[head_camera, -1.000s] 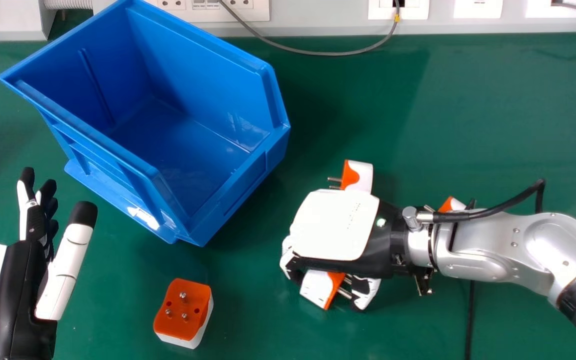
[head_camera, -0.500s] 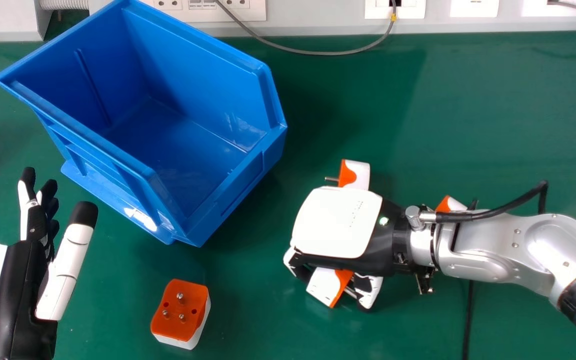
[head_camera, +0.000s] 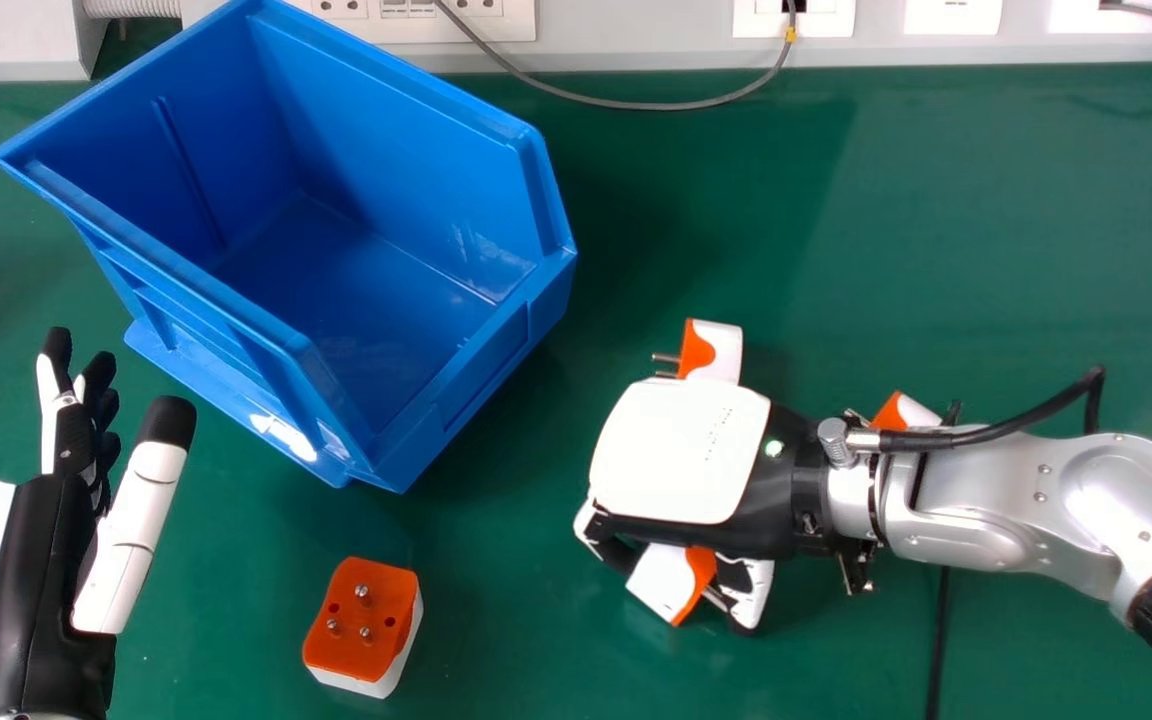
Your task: Pick all objects and put in blue box
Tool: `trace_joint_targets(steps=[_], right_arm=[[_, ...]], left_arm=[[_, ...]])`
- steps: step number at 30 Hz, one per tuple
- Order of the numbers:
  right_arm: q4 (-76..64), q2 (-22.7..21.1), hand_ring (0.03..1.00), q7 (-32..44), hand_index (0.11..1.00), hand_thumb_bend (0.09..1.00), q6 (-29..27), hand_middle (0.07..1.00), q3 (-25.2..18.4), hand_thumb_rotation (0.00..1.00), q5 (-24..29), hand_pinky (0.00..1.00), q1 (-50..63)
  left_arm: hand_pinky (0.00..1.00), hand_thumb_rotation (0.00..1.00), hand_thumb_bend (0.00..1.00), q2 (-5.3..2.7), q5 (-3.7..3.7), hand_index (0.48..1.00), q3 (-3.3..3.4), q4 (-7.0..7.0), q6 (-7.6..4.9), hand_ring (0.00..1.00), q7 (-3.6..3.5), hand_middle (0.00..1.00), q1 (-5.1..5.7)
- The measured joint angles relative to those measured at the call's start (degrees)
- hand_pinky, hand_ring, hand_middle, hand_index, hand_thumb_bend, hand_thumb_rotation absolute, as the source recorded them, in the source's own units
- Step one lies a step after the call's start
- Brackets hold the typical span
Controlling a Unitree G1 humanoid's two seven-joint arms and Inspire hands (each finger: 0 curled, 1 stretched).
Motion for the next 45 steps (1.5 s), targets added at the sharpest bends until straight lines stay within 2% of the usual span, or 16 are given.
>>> trace_joint_targets(steps=[5, 13, 18, 24, 29, 35, 42, 45], right_arm=[[-2.2, -0.2, 0.423, 1.6, 0.464, 0.507, -0.2, 0.483, -1.9, 0.00, 2.8, 0.39, 1.0], [-11.2, -2.2, 0.446, 7.5, 0.464, 0.504, -0.5, 0.469, -6.8, 0.00, 11.7, 0.45, 5.7], [-17.2, -2.8, 0.445, 11.1, 0.467, 0.504, 0.1, 0.469, -10.6, 0.00, 17.6, 0.45, 8.5], [-22.9, -3.2, 0.443, 14.0, 0.468, 0.504, 0.1, 0.472, -14.1, 0.00, 22.1, 0.44, 10.6], [-24.9, -2.7, 0.446, 15.0, 0.466, 0.504, 0.2, 0.472, -16.4, 0.00, 22.9, 0.44, 10.6], [-23.1, 1.7, 0.444, 14.5, 0.454, 0.503, 1.4, 0.474, -17.4, 0.00, 22.1, 0.42, 7.4], [-12.5, 9.2, 0.441, 4.2, 0.453, 0.503, 2.6, 0.475, -16.6, 0.00, 12.9, 0.41, -1.6], [-7.7, 11.7, 0.439, 1.7, 0.453, 0.503, 2.7, 0.478, -15.2, 0.00, 11.0, 0.40, -5.2]], left_arm=[[1.00, 0.90, 0.80, 0.01, -0.29, 1.000, -0.01, 0.00, 0.47, 1.00, -0.01, 1.00, -0.45], [1.00, 0.89, 0.80, 0.01, -0.31, 1.000, -0.05, 0.01, 0.75, 1.00, 0.00, 1.00, -0.59], [1.00, 0.89, 0.80, 0.01, 0.04, 1.000, -0.09, 0.01, 0.86, 1.00, 0.04, 1.00, -0.66], [1.00, 0.89, 0.80, 0.02, 0.07, 1.000, -0.06, 0.01, 0.85, 1.00, 0.03, 1.00, -0.82], [1.00, 0.89, 0.80, 0.02, 0.07, 1.000, -0.05, 0.04, 0.85, 1.00, 0.03, 1.00, -1.00], [1.00, 0.89, 0.81, 0.07, 0.09, 1.000, -0.05, 0.35, 0.86, 1.00, 0.04, 1.00, -1.57], [1.00, 0.89, 0.81, 0.22, 0.71, 1.000, -0.09, 1.54, 0.72, 1.00, 0.13, 1.00, -2.29], [1.00, 0.89, 0.81, 0.22, 0.82, 1.000, -0.11, 2.02, 0.68, 1.00, 0.21, 1.00, -2.49]])
